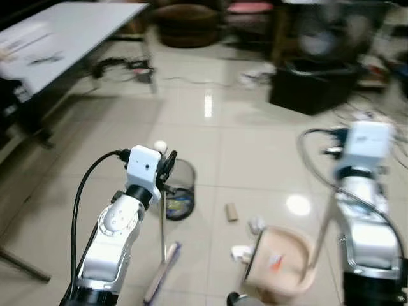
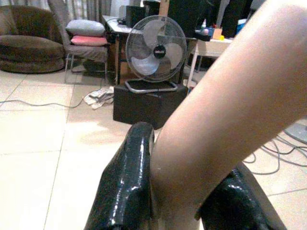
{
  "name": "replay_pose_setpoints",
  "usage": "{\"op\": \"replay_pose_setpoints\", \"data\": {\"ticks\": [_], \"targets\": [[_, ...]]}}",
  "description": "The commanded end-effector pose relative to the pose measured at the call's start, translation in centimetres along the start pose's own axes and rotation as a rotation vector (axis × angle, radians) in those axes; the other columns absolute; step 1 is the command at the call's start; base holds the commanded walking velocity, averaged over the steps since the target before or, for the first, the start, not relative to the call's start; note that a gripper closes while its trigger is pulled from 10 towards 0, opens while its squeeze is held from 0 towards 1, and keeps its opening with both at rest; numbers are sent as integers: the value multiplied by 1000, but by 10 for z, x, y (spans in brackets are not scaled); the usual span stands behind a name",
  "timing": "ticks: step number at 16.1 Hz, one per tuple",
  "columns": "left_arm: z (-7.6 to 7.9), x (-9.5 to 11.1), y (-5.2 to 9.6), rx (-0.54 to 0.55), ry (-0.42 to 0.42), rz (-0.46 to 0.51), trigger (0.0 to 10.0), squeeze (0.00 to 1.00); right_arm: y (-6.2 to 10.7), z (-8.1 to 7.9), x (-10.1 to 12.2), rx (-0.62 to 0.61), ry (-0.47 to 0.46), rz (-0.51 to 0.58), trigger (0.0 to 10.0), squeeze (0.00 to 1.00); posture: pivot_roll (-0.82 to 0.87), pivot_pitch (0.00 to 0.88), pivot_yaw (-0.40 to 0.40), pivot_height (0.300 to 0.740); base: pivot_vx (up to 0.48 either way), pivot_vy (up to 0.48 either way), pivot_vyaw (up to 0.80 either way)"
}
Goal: Sweep floor
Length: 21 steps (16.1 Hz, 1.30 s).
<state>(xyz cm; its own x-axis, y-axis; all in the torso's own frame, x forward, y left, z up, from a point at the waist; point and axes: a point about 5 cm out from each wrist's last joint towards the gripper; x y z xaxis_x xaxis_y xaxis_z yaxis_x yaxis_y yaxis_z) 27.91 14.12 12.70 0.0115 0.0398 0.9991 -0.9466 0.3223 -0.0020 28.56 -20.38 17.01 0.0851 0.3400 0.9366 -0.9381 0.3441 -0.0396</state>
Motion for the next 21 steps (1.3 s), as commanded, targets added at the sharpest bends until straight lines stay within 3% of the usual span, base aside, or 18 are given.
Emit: {"op": "replay_pose_setpoints", "data": {"ticks": [1, 6, 10, 15, 18, 21], "targets": [[-2, 8, -2, -11, -32, 30, 10000, 0, 1, 5, 8, -27, 25, 50, 10000, 0, -75, 0, 79, 740, 0, -480, -800], [-2, 9, -5, -21, -34, 30, 10000, 0, 6, -4, 6, 9, -53, 40, 10000, 0, -82, 0, 85, 740, 0, -478, -800], [-2, 10, -9, -28, -42, 41, 10000, 0, 3, -12, 11, 65, -50, 66, 10000, 0, -93, 0, 88, 740, 0, -419, 0], [-5, 12, -11, 50, -31, 73, 10000, 0, 5, -24, 14, 151, -102, 116, 10000, 0, -94, 0, 88, 740, 0, 0, 0], [-6, 15, -12, 77, -72, 108, 10000, 0, 5, -32, 13, 216, -74, 127, 10000, 0, -91, 0, 87, 740, 0, 0, 0], [-3, 16, -13, 76, -73, 120, 10000, 0, 4, -37, 9, 234, -74, 122, 10000, 0, -88, 0, 86, 740, 348, 0, 800]]}}
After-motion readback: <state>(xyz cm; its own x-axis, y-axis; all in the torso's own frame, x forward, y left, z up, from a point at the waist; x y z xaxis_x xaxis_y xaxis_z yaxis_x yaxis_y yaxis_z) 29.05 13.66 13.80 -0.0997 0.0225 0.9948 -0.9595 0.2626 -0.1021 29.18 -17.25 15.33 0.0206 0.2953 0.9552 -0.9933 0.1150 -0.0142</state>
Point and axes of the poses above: a point about 5 cm out from each wrist's last joint towards the gripper, its own y axis pointing back from the gripper into the wrist, its own x axis along the axis of the wrist's last joint, z = x × y, and after that the axes turned 10 degrees about y, right-handed
